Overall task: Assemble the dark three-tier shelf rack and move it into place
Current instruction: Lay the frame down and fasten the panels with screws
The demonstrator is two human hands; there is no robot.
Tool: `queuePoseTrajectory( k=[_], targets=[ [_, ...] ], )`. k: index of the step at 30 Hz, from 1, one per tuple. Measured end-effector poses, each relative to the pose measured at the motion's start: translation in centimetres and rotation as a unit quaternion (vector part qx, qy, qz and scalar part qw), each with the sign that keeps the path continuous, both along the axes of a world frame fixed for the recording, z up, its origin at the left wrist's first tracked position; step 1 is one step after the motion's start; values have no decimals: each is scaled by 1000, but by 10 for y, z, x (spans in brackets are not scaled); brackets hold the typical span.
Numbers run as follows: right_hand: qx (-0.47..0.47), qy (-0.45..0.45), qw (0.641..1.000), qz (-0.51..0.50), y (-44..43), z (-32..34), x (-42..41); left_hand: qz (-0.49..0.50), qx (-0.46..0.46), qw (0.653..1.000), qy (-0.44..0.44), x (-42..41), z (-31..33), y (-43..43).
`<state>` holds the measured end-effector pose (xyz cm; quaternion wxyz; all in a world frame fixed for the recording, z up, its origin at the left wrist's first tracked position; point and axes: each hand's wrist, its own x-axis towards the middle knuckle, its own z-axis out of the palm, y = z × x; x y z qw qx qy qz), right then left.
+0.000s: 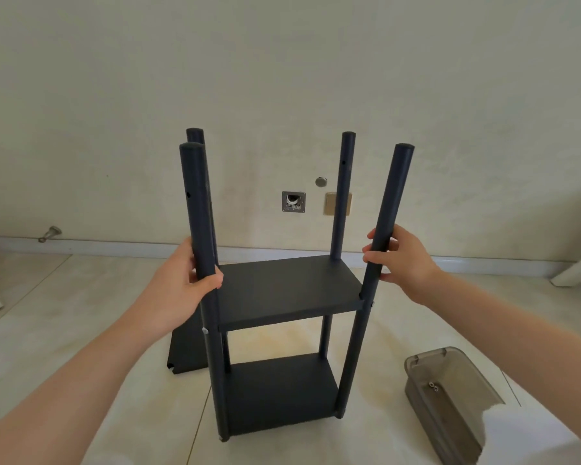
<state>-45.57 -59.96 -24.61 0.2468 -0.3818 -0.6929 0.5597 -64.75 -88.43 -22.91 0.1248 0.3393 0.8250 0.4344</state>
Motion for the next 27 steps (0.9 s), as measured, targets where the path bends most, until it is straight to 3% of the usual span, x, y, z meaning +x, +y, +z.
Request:
queuePoseTrajectory(
  k=[13,27],
  targets=[
    [72,18,993,-91,21,-7,32,29,24,999,-4,7,-27,71],
    [65,8,992,-108,27,-19,38,51,9,999,-3,11,-32,86]
  ],
)
